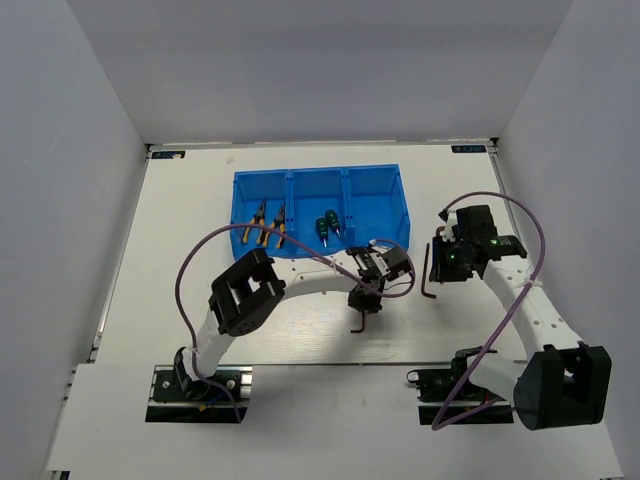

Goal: Sort the tools into containers

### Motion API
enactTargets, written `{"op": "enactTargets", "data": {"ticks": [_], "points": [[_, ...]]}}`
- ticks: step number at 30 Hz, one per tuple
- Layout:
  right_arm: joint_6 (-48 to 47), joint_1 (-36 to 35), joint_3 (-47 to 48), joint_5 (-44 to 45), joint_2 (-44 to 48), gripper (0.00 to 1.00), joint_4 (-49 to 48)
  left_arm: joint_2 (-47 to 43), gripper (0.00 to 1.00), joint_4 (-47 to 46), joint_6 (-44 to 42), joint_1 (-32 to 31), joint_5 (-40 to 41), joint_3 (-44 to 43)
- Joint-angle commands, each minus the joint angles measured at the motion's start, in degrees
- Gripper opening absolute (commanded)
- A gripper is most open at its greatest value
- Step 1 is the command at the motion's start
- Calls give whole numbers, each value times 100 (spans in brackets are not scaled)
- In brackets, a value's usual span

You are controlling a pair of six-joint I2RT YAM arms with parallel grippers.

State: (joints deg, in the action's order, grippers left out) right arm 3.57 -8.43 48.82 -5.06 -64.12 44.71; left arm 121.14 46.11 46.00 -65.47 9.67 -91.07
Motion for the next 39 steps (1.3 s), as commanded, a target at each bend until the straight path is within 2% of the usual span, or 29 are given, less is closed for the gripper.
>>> {"op": "enactTargets", "data": {"ticks": [1, 6, 11, 15, 21, 24, 31, 39], "points": [[117, 60, -144, -232, 5, 32, -190, 357, 36, 205, 163, -80, 175, -87], [117, 139, -215, -320, 5, 32, -243, 341, 29, 329, 278, -194, 228, 422], [188, 219, -224, -461, -57, 32, -270, 410, 17, 390, 278, -247, 378, 863], [249, 280, -232, -531, -40, 32, -243, 463, 0, 321, 278, -299, 430, 1021], [196, 333, -267, -637, 84, 32, -155, 68, 0, 320, -21, -352, 535, 652], [196, 368, -320, -698, 128, 36, -147, -222, 0, 460, -170, -352, 658, 310], [214, 447, -338, -724, 163, 37, -129, -469, 0, 961, -363, -247, 914, -701], [152, 517, -320, -698, 180, 37, -102, -662, 0, 1119, -610, -124, 1089, -1824]]}}
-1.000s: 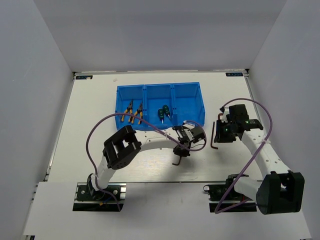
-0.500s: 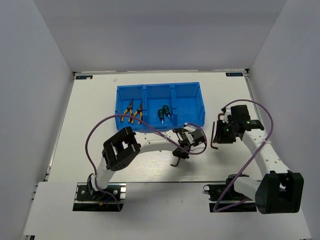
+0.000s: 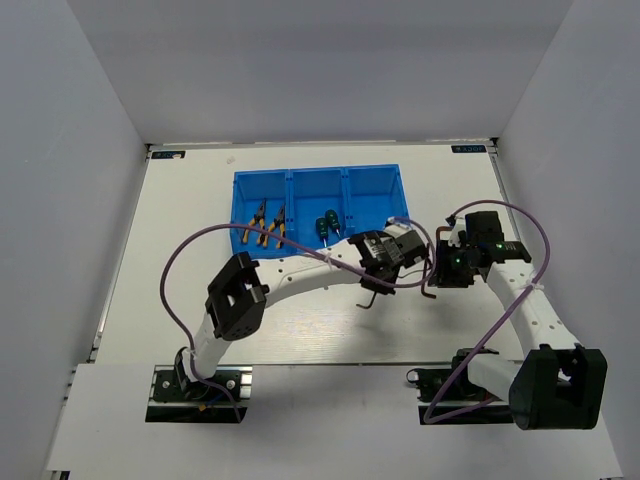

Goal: Sort the tools into containers

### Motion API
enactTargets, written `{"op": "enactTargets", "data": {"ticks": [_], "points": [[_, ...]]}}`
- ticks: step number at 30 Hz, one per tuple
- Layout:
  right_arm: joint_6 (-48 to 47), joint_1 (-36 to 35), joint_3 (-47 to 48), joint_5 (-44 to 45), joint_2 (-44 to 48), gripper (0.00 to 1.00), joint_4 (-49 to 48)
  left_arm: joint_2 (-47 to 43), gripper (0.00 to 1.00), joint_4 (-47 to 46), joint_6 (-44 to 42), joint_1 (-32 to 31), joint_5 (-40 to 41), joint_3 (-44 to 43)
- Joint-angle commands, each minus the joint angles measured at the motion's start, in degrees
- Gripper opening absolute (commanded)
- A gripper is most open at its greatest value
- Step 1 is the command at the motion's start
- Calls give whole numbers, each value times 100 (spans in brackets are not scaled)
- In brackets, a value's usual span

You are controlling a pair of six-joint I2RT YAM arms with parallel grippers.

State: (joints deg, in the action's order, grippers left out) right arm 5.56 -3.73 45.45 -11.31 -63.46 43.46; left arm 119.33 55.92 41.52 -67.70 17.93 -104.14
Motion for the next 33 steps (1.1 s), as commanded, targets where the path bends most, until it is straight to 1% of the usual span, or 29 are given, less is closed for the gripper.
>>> {"op": "enactTargets", "data": {"ticks": [1, 4, 6, 7, 10, 11, 12, 14, 16, 17, 20, 21, 22, 23, 24, 26, 27, 30, 32, 33], "points": [[-81, 65, 16, -56, 97, 37, 31, -481, 0, 138, -231, 99, 350, -650], [-108, 83, -10, -29, 36, 37, 22, -340, 0, 138, -293, 415, 500, -1116], [-125, 100, -36, -20, 18, 37, -39, -182, 0, -54, -416, 696, 553, -1433], [-126, 100, -28, -12, -17, 37, -40, 18, 0, -55, -521, 793, 553, -1582], [-178, 127, -45, 6, -61, 37, -136, 476, 0, -117, -767, 1188, 553, -2425], [-196, 118, -36, 6, -87, 37, -154, 825, 0, -117, -838, 1276, 553, -2880], [-213, 118, -19, -3, -114, 37, -171, 986, 0, -117, -917, 1460, 553, -3075], [-205, 135, -10, 15, -175, 37, -241, 1258, 0, -239, -987, 1654, 256, -3418], [-213, 118, -1, 23, -306, 37, -268, 1427, 0, -580, -1049, 1891, -16, -3420], [-213, 118, 25, 32, -342, 39, -268, 1505, 0, -695, -1049, 1962, -122, -3351], [-249, 118, -1, 67, -447, 40, -364, 1646, 0, -933, -1049, 2086, -387, -3350], [-249, 118, -27, 94, -465, 42, -391, 1725, 1, -934, -1049, 2086, -448, -3350], [-249, 118, -54, 103, -457, 44, -452, 1778, 3, -1004, -1049, 2138, -501, -3350], [-249, 135, -54, 129, -483, 44, -514, 1778, 7, -1074, -1101, 2138, -571, -3350], [-249, 118, -63, 190, -518, 47, -566, 1778, 18, -1075, -1102, 2138, -572, -3350], [-266, 118, -89, 287, -535, 48, -655, 1778, 32, -1223, -1163, 2138, -720, -3350], [-275, 118, -89, 418, -579, 48, -716, 1778, 41, -1224, -1163, 2138, -721, -3350], [-380, 118, -133, 612, -710, 48, -1083, 1709, 54, -1277, -1268, 2138, -774, -3350], [-468, 109, -124, 709, -869, 48, -1199, 1629, 57, -1277, -1269, 2138, -826, -3350], [-512, 109, -72, 761, -1026, 47, -1313, 1533, 57, -1277, -1339, 2138, -879, -3298]]}}
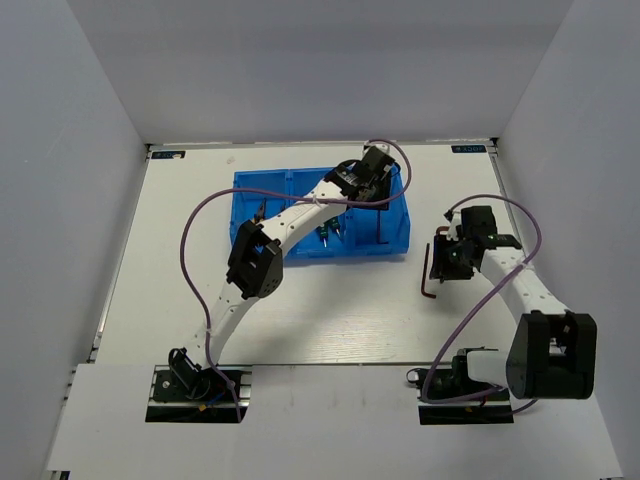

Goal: Sort the tools into containers

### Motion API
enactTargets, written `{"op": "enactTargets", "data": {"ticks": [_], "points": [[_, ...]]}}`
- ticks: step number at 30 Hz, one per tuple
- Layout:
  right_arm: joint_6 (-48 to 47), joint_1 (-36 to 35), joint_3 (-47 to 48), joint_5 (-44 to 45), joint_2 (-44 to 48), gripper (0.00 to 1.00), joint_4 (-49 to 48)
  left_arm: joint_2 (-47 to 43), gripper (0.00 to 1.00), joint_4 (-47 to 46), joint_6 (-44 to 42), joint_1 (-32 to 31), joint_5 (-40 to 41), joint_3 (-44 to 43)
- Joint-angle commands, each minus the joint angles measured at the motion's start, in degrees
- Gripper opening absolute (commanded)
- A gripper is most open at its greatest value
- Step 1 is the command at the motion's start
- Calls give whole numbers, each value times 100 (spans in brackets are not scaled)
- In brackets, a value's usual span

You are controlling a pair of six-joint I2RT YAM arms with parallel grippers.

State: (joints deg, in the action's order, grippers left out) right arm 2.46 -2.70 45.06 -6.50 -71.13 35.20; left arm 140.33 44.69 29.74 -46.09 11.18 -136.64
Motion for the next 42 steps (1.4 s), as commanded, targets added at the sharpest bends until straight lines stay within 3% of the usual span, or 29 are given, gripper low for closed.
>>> {"op": "enactTargets", "data": {"ticks": [1, 4, 7, 10, 13, 19, 22, 30, 33, 39, 42], "points": [[-219, 6, 11, 325, -330, 47, -540, -734, 57, -214, -161, -23, -256, 5], [-220, 15, 284, 351, -909, 44, -619, -1121, 58, -407, -494, -84, -380, 312], [-228, -38, 591, 88, -1332, 40, -611, -1867, 51, -461, -758, -164, -502, 952], [-97, -73, 820, -61, -1552, 40, -611, -3000, 47, -741, -812, -295, -503, 2269], [-9, -64, 890, -105, -1597, 39, -568, -4222, 47, -953, -812, -296, -397, 4138], [158, -117, 698, -176, -1613, 39, -576, -5787, 51, -971, -189, -296, -265, 6127], [334, -196, 557, -27, -1702, 39, -637, -6403, 55, -909, 49, -296, -117, 6709], [597, -494, 425, 553, -1922, 39, -1067, -7045, 63, -558, 480, -348, 51, 7072], [650, -600, 285, 1027, -1913, 30, -1164, -7212, 63, -505, 620, -348, 182, 7186], [905, -627, 12, 1389, -1817, 2, -1095, -7433, 64, -452, 796, -348, 244, 7353], [941, -600, 3, 1328, -1537, 0, -928, -7433, 64, -452, 797, -348, 244, 7353]]}}
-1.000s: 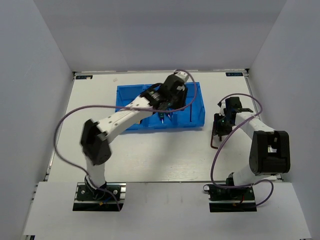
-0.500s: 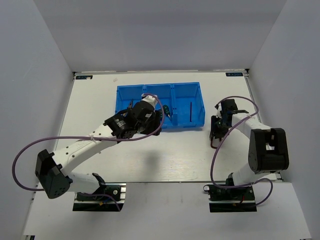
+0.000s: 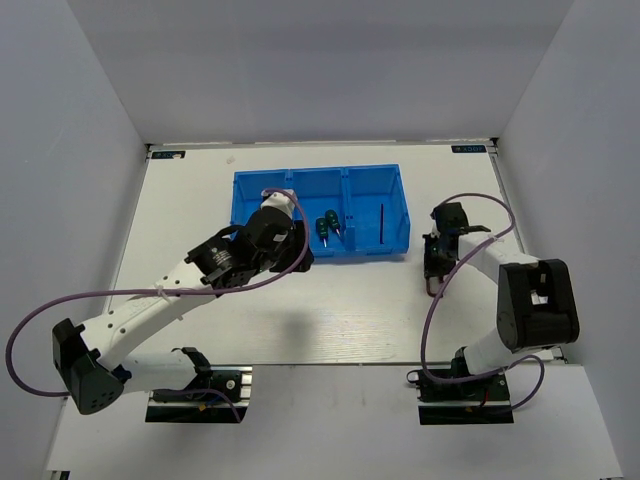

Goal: Sort the tools into containers

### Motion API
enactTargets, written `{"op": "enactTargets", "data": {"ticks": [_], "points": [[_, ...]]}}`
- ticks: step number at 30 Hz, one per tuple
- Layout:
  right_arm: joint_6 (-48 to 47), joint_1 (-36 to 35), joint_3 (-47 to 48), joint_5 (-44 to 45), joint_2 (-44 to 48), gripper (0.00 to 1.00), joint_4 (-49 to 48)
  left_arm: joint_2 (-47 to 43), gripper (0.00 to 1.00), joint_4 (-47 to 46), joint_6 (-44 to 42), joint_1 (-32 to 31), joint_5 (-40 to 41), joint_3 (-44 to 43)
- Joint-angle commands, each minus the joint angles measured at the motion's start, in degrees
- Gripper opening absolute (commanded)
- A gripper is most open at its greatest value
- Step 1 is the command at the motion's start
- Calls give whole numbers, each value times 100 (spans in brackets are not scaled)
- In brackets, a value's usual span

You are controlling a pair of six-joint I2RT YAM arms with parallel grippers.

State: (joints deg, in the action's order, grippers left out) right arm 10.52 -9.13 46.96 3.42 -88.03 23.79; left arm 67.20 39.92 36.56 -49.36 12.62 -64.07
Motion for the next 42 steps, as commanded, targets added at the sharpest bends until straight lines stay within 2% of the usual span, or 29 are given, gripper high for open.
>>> {"op": "enactTargets", "data": {"ticks": [1, 9, 11, 16, 20, 23, 25, 29, 32, 33, 34, 35, 36, 38, 42], "points": [[108, 77, -126, 282, 207, 0, 362, -119, 64, 24, 115, -21, 100, 97], [274, 201, 577, -157, 1252, 0, 1039, -233, 64, 77, 62, -21, -5, 150], [284, 218, 630, -281, 1603, 0, 1040, -234, 64, 24, 62, -21, -5, 150], [-40, 175, 894, -1334, 2061, 0, 566, -286, 64, -151, 62, -21, -67, 317], [-7, 60, 1332, -2439, 1414, 0, 127, -286, 64, -301, 9, -21, -278, 431], [-24, -142, 1939, -2714, 607, 0, -67, -286, 64, -353, 9, -21, -278, 431], [-33, -378, 2446, -2663, 358, 0, -217, -286, 64, -301, 9, -21, -278, 431], [63, -634, 3519, -2171, -712, 0, -121, -348, 64, -301, 9, -21, -278, 483], [82, -696, 3680, -1837, -1234, 0, -181, -400, 64, -301, 62, -21, -278, 545], [47, -713, 3680, -1758, -1321, 2, -199, -401, 64, -301, 62, -21, -278, 606], [-23, -722, 3680, -1731, -1400, 16, -191, -401, 65, -301, 132, -21, -278, 685], [-24, -722, 3671, -1705, -1419, 20, -225, -461, 67, -301, 133, -21, -278, 738], [-41, -714, 3680, -1713, -1497, 23, -208, -514, 70, -370, 202, -21, -278, 860], [-103, -705, 3671, -1713, -1515, 30, -217, -567, 70, -433, 264, -21, -331, 966], [-173, -696, 3654, -1818, -1420, 36, -156, -568, 70, -538, 317, -21, -331, 1046]]}}
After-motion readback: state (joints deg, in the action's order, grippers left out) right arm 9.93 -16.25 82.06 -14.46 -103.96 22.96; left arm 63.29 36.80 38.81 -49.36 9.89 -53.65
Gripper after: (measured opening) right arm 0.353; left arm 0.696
